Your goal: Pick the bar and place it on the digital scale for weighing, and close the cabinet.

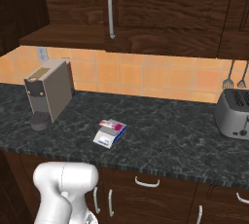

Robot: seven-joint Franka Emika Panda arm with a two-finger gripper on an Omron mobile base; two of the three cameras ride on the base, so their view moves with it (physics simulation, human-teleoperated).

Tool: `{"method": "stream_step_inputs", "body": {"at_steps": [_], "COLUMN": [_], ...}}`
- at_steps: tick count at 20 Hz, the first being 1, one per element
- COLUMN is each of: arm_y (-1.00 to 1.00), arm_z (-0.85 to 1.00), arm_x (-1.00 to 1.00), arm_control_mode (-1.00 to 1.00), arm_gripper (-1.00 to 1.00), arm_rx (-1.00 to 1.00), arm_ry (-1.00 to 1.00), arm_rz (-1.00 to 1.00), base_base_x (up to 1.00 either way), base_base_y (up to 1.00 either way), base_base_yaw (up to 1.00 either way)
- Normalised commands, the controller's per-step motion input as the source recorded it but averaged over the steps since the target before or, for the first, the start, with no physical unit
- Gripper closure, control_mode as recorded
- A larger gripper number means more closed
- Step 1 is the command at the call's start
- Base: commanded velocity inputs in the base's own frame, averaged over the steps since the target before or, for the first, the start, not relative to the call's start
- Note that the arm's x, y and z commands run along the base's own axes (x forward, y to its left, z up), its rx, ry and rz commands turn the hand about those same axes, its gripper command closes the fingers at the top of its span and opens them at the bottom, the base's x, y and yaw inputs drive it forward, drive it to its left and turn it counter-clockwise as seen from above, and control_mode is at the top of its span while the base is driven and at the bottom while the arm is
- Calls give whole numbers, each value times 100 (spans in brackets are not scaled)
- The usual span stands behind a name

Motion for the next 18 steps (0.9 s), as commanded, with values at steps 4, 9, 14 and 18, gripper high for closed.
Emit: {"method": "stream_step_inputs", "body": {"at_steps": [4, 9, 14, 18], "arm_y": [48, 0, 18, -1], "arm_z": [-4, -1, -43, -46], "arm_x": [25, 64, 68, 77], "arm_control_mode": [-100, -100, -100, -100], "arm_gripper": [-100, -100, -100, -100], "arm_rx": [-7, 0, -3, -1], "arm_ry": [1, 30, 21, 9], "arm_rz": [-41, -27, -12, -10], "base_base_x": [0, 0, 0, 0], "base_base_y": [0, 0, 0, 0], "base_base_yaw": [0, 0, 0, 0]}}
